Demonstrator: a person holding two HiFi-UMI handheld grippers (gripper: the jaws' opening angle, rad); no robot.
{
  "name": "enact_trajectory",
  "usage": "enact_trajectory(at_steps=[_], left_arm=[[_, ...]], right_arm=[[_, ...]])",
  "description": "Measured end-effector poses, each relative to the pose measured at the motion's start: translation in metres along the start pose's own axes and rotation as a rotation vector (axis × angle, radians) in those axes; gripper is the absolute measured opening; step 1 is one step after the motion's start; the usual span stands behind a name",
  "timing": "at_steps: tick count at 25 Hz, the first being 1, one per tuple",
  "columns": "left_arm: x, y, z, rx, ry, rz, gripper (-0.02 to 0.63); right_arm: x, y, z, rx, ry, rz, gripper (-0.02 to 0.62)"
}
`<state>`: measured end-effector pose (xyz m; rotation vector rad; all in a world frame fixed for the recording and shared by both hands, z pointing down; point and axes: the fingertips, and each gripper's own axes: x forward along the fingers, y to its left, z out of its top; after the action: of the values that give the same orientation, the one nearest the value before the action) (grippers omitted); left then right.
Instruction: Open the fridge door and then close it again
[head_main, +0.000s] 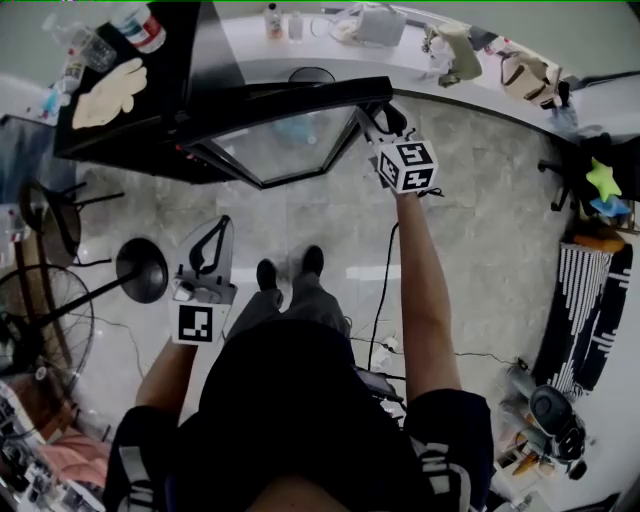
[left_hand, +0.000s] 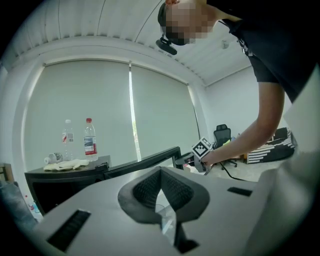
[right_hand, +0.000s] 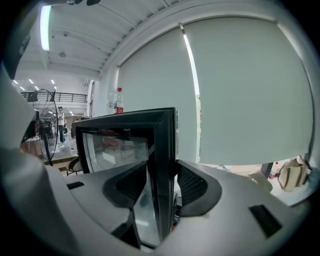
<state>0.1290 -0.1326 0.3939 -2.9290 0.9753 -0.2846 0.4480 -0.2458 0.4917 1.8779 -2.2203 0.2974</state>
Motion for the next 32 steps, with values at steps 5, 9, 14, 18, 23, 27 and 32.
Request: enact_trajectory(at_steps=[5, 9, 14, 18, 23, 27, 32], left_arm=[[0.002, 0.005, -0.001, 0.002, 0.006, 0.019, 0.023], [0.002, 0.008, -0.001, 0.019, 0.004, 0.031, 0.023], [0.004, 0.012, -0.005, 0.013, 0.02, 0.049, 0.023], [0.005, 0.017, -0.006, 0.006, 0.018, 0.063, 0.023], [0.004, 0.019, -0.005, 0.016, 0.014, 0.08, 0.023], [0.006, 0.018, -0.003, 0.02, 0.007, 0.076, 0.023], [0.004, 0.017, -0.003, 0.012, 0.013, 0.081, 0.023]], right_arm=[[0.015, -0.006, 0.004, -0.003, -0.006, 0.017, 0.195], [0.025, -0.009, 0.006, -0.009, -0.013, 0.034, 0.196], [0.039, -0.013, 0.01, -0.018, -0.016, 0.045, 0.195], [0.049, -0.015, 0.012, -0.026, -0.015, 0.05, 0.195], [0.052, -0.016, 0.012, -0.034, -0.02, 0.064, 0.193], [0.051, -0.015, 0.011, -0.047, -0.018, 0.057, 0.192], [0.049, -0.015, 0.012, -0.072, -0.011, 0.04, 0.192]])
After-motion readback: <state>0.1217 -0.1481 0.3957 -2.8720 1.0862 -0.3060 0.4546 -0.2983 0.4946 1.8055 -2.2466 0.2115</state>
